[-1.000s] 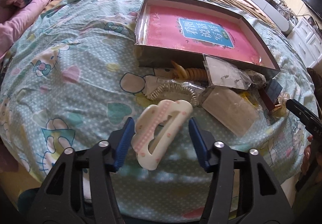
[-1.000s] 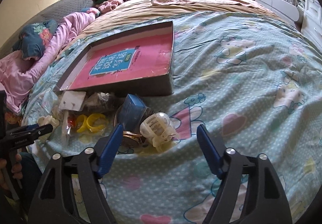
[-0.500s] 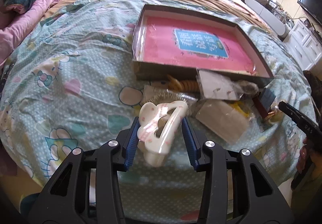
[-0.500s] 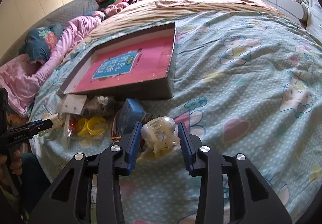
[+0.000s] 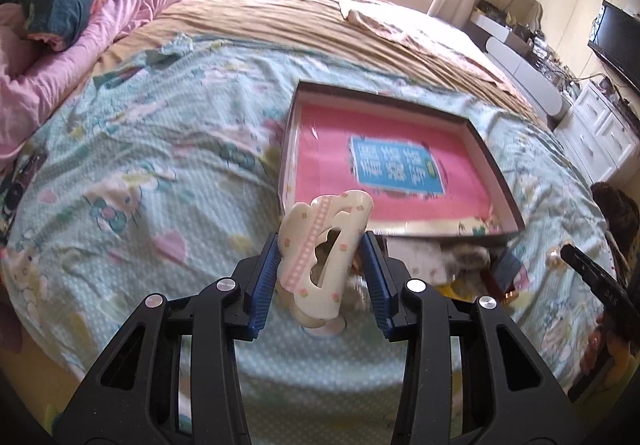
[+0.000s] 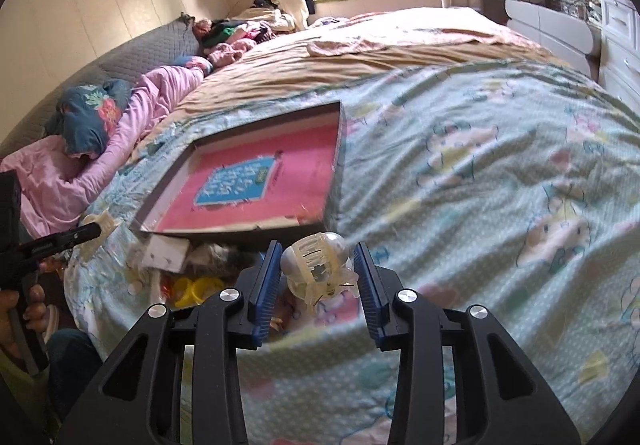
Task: Organize jewelry
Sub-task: 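Carry both clips into the pink tray and open the left tool to release the claw clip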
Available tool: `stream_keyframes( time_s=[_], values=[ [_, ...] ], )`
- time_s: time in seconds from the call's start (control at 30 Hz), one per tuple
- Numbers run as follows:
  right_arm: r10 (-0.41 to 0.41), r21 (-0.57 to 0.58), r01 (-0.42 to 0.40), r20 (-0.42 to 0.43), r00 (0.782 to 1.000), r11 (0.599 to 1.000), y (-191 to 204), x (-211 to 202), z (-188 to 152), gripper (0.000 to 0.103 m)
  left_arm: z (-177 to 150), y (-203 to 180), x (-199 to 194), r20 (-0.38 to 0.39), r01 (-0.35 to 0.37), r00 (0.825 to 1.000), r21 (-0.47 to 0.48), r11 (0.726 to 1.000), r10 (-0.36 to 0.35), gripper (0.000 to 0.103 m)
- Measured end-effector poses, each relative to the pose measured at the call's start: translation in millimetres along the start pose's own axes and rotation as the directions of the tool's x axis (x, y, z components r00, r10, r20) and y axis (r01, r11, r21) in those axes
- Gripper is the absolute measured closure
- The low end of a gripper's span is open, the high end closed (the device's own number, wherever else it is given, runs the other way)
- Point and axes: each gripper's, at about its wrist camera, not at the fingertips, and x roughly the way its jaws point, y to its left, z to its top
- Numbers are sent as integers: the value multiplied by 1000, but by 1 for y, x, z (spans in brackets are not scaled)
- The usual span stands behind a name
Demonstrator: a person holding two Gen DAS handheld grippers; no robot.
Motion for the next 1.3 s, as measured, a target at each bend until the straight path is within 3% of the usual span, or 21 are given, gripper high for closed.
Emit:
stream_keyframes(
  time_s=[0.37,0.67,1.3],
  values=[
    [50,-48,-49,26,998,998,29,19,29,68,34,-8,22,43,-37,998,-11,999,38,70],
    [59,-85,-56,38,998,995,48,41,50,68,36,-14,57,9,-54,999,0,999,54,70],
    [-4,-60,1,-61,998,998,44,107,52,68,31,-11,95,-39,-26,999,48,998,28,70]
  ],
)
